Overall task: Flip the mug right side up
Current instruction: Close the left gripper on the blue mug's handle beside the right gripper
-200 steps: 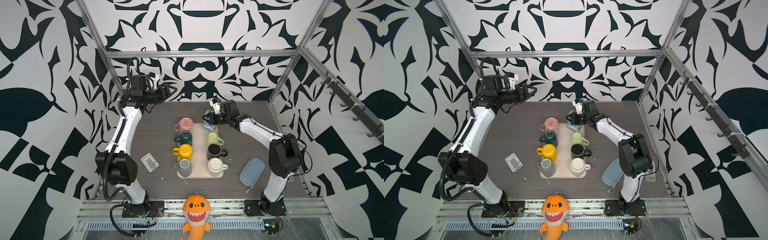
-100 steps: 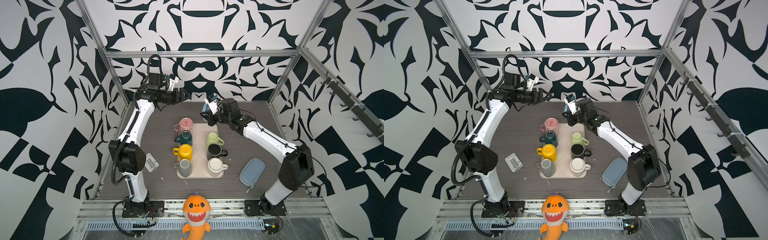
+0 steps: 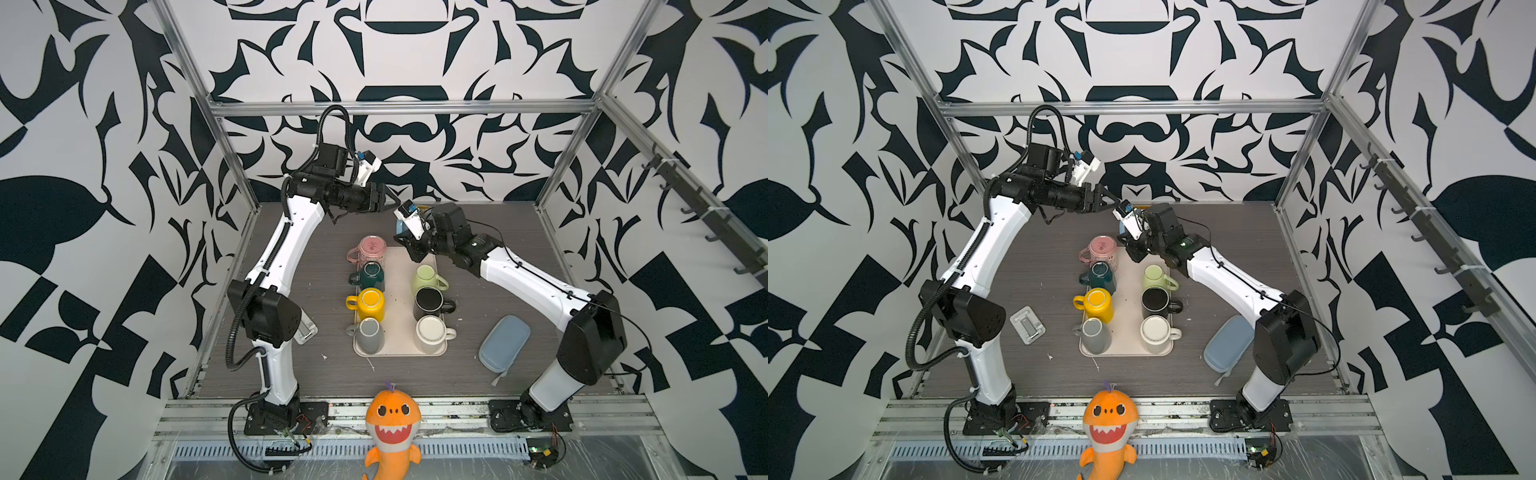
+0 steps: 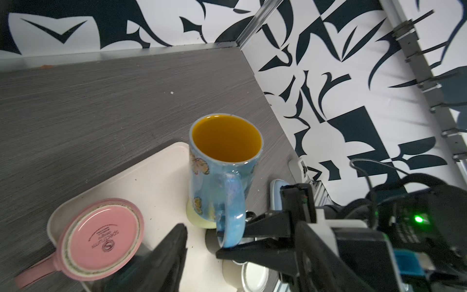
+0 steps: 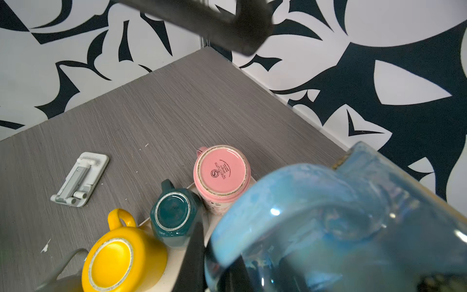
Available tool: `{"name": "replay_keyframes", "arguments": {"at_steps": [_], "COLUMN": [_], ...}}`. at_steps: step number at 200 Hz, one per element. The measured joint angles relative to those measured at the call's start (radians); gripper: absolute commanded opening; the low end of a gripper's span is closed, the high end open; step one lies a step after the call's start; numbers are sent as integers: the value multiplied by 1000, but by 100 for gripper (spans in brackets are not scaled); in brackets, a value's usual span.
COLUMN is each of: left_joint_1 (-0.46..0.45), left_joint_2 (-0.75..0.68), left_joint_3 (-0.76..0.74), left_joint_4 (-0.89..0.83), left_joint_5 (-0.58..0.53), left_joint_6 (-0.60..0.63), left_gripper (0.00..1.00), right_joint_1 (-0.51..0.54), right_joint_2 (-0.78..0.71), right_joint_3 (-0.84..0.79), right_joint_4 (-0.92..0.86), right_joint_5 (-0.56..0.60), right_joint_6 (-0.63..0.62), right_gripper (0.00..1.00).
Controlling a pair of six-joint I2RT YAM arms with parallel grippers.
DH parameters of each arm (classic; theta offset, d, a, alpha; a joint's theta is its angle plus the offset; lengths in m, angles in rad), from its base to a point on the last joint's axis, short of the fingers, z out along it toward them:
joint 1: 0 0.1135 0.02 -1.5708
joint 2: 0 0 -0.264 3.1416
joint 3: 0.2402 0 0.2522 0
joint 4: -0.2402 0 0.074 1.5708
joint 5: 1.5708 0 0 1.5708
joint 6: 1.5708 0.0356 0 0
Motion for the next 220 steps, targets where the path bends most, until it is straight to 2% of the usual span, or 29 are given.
{"name": "replay_keyframes", "arguments": {"at_steps": [220], "left_joint_1": [-48], "left_joint_2": [28], "left_joint_3": [-29], "left_joint_4": [-56], "left_joint_5": [13], "left_joint_6": [-8], "left_gripper": [64], "right_joint_1": [13], "right_joint_2": [-2], "right_joint_3": [0], "right_joint_4": [50], "right_joint_5": [-21], "right_joint_6": [-6], "right_gripper": [0]}}
